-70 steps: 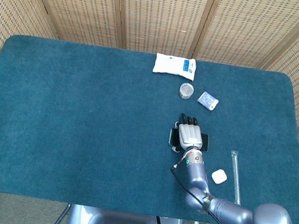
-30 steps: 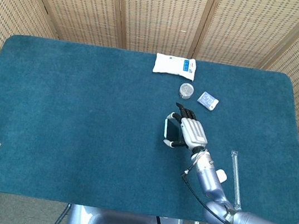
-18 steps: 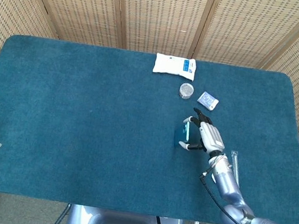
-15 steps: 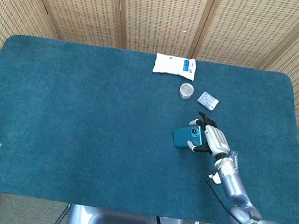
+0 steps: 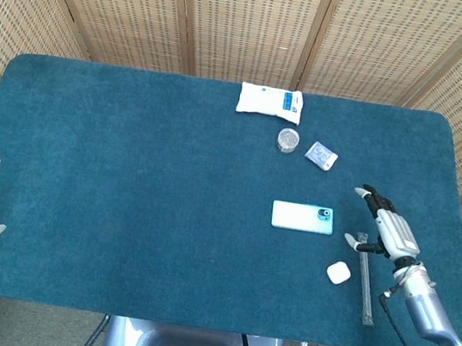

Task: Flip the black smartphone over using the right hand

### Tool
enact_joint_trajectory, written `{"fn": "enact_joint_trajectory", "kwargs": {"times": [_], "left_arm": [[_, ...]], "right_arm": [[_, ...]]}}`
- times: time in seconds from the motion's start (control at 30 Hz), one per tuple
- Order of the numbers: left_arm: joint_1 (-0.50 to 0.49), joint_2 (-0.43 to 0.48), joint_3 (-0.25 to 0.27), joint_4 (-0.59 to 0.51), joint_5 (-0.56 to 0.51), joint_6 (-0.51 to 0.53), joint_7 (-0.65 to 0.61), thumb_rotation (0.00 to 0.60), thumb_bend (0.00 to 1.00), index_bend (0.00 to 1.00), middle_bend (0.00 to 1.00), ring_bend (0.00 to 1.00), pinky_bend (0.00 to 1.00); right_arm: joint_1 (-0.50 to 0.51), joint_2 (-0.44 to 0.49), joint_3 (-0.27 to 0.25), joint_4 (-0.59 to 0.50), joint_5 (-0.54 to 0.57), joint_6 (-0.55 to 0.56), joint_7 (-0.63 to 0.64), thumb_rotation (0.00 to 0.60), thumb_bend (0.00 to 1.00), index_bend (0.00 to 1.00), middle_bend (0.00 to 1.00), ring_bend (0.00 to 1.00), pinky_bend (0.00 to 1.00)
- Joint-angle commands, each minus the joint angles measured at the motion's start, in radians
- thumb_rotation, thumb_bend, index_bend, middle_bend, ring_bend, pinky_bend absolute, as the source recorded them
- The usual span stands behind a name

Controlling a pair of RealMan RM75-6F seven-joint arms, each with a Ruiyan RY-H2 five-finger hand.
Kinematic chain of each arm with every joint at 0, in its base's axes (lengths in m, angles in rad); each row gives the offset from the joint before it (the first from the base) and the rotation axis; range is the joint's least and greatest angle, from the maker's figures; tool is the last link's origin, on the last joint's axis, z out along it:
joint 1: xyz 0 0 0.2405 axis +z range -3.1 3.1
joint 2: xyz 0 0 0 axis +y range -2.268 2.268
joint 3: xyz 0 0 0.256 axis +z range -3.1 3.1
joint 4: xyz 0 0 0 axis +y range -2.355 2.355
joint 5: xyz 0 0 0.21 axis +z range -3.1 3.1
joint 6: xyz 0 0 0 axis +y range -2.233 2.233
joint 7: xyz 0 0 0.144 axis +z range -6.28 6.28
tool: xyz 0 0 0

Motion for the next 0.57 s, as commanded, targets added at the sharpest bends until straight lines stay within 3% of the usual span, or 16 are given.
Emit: {"fn": "enact_joint_trajectory", "kwargs": {"times": [0.03,0.3,0.57], "left_arm": [[0.007,-0.003,0.008,0.0,0.016,0.014,0.006,0.6,0.0,0.0,0.0,0.0,0.0],[0.02,-0.012,0.015,0.019,0.049,0.05,-0.002,0.6,0.0,0.0,0.0,0.0,0.0],[0.031,-0.011,0.022,0.02,0.067,0.068,-0.007,0.6,0.0,0.0,0.0,0.0,0.0]], "right_arm": [[-0.077,0.076,-0.051,-0.047,-0.092,0.12,0.014,0.6,0.27,0.07,0.0,0.0,0.0],[-0.245,0.088,-0.102,-0.06,-0.188,0.445,-0.22,0.6,0.01,0.03,0.0,0.0,0.0],[-0.355,0.065,-0.123,-0.12,-0.203,0.617,-0.37,0.6,0.0,0.0,0.0,0.0,0.0]]}}
